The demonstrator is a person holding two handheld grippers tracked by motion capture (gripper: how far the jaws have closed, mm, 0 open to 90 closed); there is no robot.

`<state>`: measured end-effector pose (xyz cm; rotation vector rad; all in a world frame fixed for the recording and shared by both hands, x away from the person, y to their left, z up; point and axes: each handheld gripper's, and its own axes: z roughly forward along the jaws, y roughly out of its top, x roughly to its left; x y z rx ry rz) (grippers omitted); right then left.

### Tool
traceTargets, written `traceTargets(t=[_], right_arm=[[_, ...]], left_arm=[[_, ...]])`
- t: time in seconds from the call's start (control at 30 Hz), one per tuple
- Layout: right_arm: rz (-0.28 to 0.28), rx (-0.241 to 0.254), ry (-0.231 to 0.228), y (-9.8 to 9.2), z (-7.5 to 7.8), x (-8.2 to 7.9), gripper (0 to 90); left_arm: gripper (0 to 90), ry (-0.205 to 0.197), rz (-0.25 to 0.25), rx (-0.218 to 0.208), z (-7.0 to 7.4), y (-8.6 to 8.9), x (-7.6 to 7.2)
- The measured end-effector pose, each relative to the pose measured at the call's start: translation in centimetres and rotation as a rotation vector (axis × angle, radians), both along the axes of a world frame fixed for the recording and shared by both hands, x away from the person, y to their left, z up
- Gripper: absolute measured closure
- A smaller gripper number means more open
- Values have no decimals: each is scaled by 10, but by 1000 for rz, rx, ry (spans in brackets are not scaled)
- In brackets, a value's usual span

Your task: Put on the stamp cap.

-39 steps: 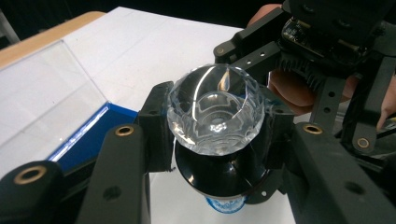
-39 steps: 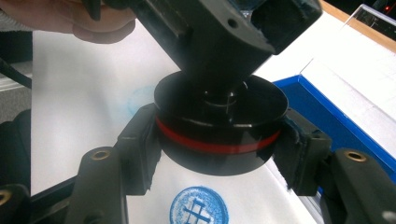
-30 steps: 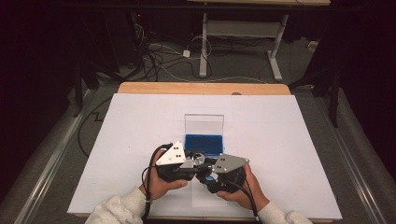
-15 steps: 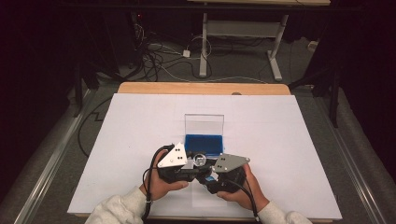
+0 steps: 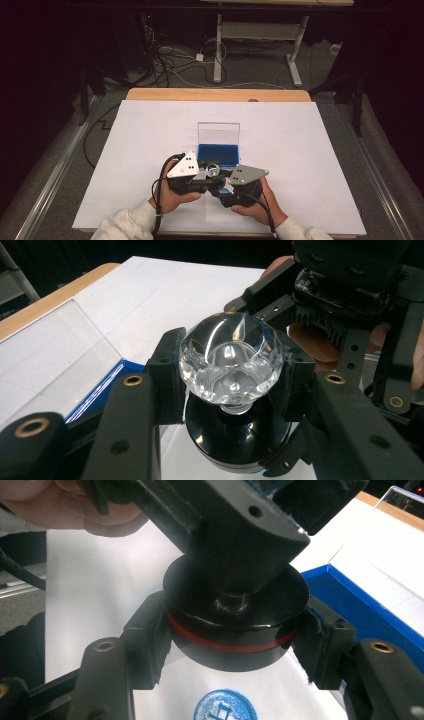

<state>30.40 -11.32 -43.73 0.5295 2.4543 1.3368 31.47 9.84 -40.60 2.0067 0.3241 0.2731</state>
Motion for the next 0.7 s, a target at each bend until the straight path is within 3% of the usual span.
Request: traceTargets(t=[0.27, 0.4, 0.7], right_arm=[[-23, -7, -13, 0, 0, 0, 306], [-49, -33, -23, 2, -2, 0, 246], [-31, -45, -19, 1, -4, 0, 210]], left_arm=[[546, -1, -1, 1, 1, 0, 0], [546, -6, 2, 0, 3, 0, -1], [546, -17, 15, -6, 8, 5, 0]])
